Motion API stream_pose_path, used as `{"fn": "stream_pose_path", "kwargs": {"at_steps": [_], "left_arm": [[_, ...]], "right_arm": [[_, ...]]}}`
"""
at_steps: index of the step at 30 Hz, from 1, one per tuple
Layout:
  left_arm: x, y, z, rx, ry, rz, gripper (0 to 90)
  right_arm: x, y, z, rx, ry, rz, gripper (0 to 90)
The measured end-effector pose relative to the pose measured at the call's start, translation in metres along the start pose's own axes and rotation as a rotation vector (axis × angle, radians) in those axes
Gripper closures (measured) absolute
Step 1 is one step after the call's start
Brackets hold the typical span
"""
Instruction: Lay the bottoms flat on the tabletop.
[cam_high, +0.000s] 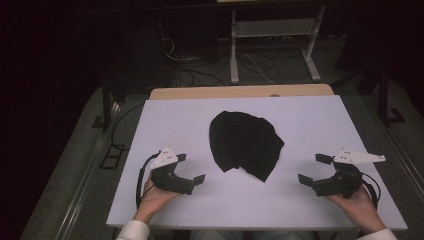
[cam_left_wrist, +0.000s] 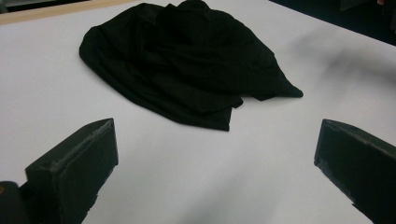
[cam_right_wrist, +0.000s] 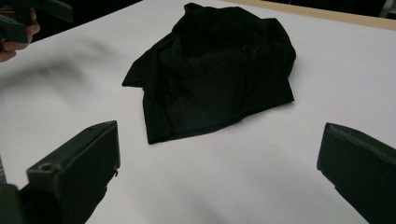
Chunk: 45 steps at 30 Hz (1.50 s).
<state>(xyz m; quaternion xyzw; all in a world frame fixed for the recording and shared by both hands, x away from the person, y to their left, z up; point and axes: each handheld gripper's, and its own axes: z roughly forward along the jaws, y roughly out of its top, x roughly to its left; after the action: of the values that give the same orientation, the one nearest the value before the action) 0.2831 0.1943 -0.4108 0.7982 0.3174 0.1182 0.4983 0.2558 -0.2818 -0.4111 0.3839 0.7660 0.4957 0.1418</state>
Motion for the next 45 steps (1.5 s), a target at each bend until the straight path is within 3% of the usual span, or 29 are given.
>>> {"fn": "stream_pose_path", "kwargs": {"at_steps": [6,24,45], "left_arm": [[0.001,0.007,0.003,0.008,0.001,0.007,0.2],[0.011,0.028,0.016,0.011,-0.007,0.025,0.3],[0.034,0.032,0.034,0.015,0.023,-0.031,0.3]], "right_arm": [[-0.001,0.01,0.003,0.002,-0.01,0.004,0.0],[-0.004,0.042,0.027,0.036,0.045,0.009,0.0],[-0.014,0.06,0.051,0.048,0.055,-0.004,0.0]]}}
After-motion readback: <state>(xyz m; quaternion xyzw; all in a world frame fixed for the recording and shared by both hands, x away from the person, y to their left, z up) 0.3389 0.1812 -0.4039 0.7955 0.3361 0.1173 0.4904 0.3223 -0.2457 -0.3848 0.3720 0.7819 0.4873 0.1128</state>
